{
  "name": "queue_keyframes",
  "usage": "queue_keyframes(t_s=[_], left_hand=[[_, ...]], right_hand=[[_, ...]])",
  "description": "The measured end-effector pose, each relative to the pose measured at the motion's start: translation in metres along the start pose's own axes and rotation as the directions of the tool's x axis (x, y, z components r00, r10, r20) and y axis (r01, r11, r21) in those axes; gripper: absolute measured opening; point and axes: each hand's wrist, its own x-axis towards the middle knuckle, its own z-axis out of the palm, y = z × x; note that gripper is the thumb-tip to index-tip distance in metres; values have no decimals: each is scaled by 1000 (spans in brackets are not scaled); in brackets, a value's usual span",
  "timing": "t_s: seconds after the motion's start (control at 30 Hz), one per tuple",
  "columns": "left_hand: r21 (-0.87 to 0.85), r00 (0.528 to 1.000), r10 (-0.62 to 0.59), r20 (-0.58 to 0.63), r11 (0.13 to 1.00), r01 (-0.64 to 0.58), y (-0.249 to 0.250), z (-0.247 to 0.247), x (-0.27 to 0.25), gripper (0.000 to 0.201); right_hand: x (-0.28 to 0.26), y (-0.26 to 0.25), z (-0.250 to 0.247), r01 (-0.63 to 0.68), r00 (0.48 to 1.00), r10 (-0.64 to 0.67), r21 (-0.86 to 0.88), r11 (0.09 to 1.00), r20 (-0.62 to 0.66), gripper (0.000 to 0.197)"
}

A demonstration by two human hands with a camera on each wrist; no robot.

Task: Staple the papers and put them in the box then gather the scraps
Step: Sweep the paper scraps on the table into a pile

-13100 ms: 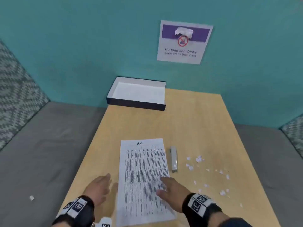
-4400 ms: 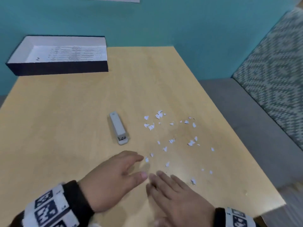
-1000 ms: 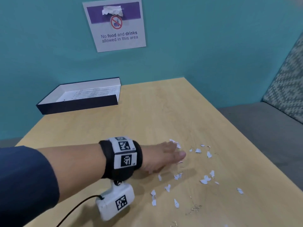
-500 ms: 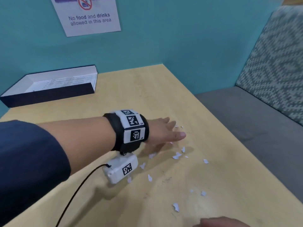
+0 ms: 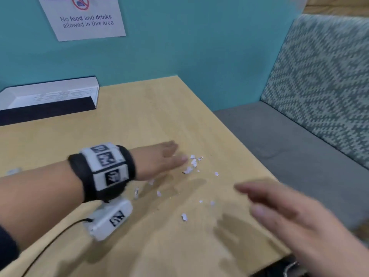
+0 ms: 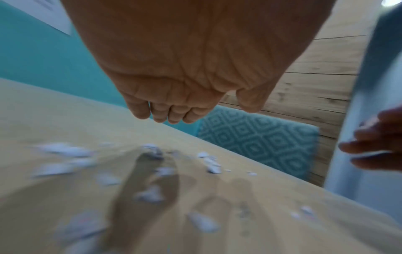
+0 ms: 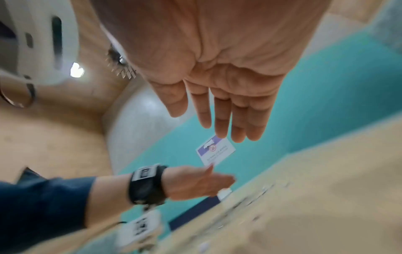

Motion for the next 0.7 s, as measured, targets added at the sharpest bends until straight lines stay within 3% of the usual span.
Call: queue_keyframes(t_s=[0.07,0.1,0.2,0.3,0.37,0.43,0.47,0.5,0.57,0.63,0.7], left_hand=[[-1,989,-146,-35,989,146,-38,-1,-11,71],[-12,974,-224,-27,975,223,-58,1,-14,72],[7,943,-333,-8,943,333,-88,13,-21,71],[102,968,-252,-8,962,252,-79,30,-14,96],[106,986,-168,6,980,166,-54,42,-14,88],[42,995,-92,47,995,90,-30,47,-20,81],[-24,996,-54,72,998,56,-23,46,-24,77],[-94,994,-42,104,994,52,-25,43,-27,75],[-144,994,-82,77,985,92,-32,29,-27,77],[-79,988,-154,-27,985,152,-43,13,-15,81],[-22,969,-238,-68,971,237,-46,7,1,81]], right_hand=[[23,3,-16,15,999,2,-305,952,53,52],[37,7,-18,-18,988,80,-407,913,135,58],[73,29,-10,-71,888,337,-630,773,312,74],[102,41,15,-25,880,374,-757,652,293,67],[114,37,35,44,868,354,-764,643,348,72],[117,25,49,128,809,362,-739,661,463,80],[117,19,50,135,786,368,-719,682,497,75],[117,12,48,99,779,377,-692,715,500,66],[126,8,38,11,828,368,-668,744,423,55],[142,6,33,-25,871,373,-728,686,321,50],[157,4,42,-52,874,410,-789,612,261,40]])
